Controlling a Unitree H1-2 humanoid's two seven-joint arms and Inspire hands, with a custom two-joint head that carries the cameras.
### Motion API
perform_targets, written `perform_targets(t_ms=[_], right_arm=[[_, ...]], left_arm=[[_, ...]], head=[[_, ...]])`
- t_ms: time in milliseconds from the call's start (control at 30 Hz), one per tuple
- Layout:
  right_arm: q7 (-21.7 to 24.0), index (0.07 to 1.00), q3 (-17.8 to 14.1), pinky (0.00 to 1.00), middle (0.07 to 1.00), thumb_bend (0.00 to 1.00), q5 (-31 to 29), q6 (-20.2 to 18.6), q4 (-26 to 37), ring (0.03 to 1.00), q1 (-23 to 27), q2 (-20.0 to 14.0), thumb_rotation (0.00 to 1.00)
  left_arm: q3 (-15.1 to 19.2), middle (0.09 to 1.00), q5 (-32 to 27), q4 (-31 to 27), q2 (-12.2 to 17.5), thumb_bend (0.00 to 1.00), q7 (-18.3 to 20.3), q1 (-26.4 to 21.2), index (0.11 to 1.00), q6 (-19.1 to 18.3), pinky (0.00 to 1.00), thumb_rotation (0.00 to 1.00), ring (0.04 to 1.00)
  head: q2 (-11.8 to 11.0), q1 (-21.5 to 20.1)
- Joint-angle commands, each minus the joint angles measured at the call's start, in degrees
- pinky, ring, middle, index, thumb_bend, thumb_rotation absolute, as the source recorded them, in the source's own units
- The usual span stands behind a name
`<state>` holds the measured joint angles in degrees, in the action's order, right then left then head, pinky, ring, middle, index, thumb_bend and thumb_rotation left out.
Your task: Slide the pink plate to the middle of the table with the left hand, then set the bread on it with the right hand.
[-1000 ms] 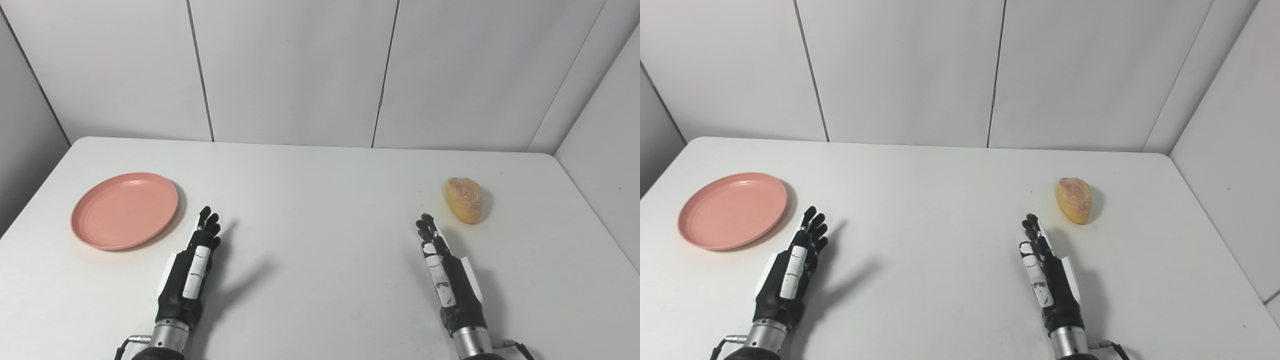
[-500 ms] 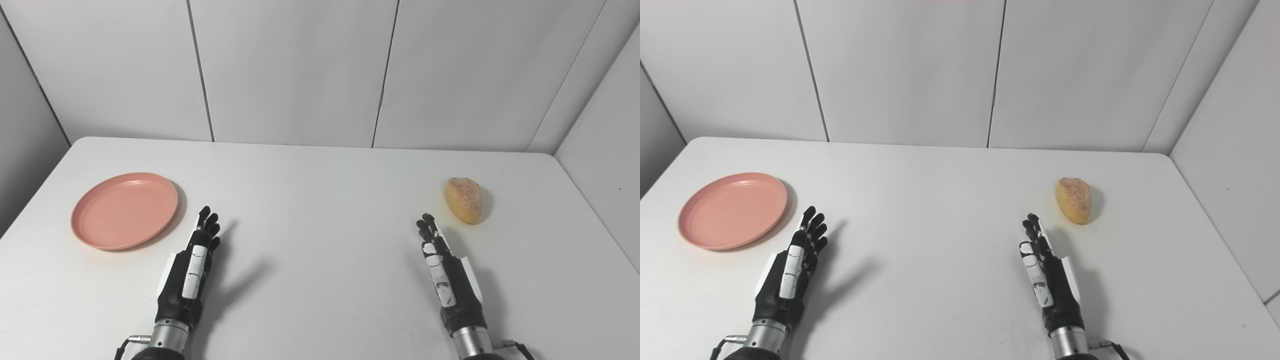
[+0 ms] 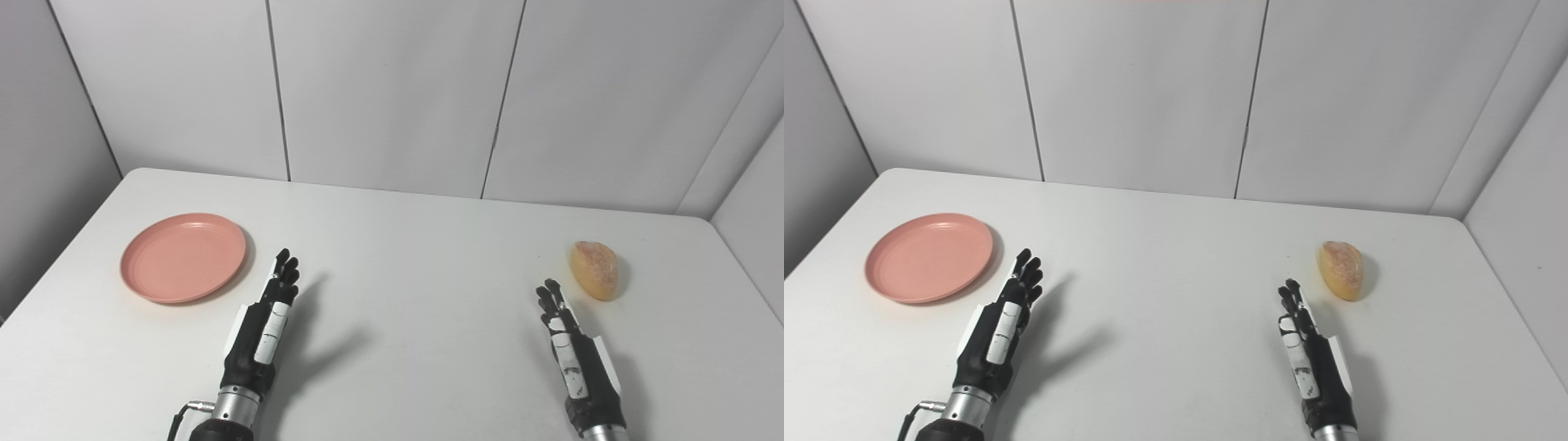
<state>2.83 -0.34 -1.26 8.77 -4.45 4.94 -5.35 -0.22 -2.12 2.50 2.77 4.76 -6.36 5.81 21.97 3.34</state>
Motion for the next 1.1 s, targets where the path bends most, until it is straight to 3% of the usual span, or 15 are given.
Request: perform_targets(t_ms=[0,400,700,1067], right_arm=[[0.6,0.984,-0.9,1.00,0.964,0.76,-0.5,3.5,-4.0,0.989,-1.8,-1.0,1.00],[1.9,0.991,-2.3,1.00,0.968,0.79,-2.4,8.2,-12.5,0.995,0.7,-2.2,1.00],[2.3,1.000,-2.4,1.00,0.975,0.76,-2.8,8.5,-13.1,1.000,1.0,-2.1,1.00],[1.7,0.998,-1.9,1.00,0.971,0.76,-1.9,6.1,-8.7,0.996,-0.7,-1.2,1.00]], left_arm=[[-1.1,1.000,0.8,4.5,-2.1,0.87,-0.9,2.6,1.000,2.0,1.00,0.94,1.000],[-2.4,1.000,5.8,9.8,-3.9,0.83,-4.4,0.9,1.000,3.9,1.00,0.96,1.000],[-2.7,1.000,6.5,9.7,-3.7,0.83,-4.4,0.9,1.000,3.8,1.00,0.98,1.000],[-0.6,1.000,4.1,6.1,-3.1,0.82,-4.3,1.2,1.000,6.1,1.00,0.96,1.000]], head=[[-0.8,0.8],[-5.7,5.8],[-5.1,5.9],[-2.6,4.4]])
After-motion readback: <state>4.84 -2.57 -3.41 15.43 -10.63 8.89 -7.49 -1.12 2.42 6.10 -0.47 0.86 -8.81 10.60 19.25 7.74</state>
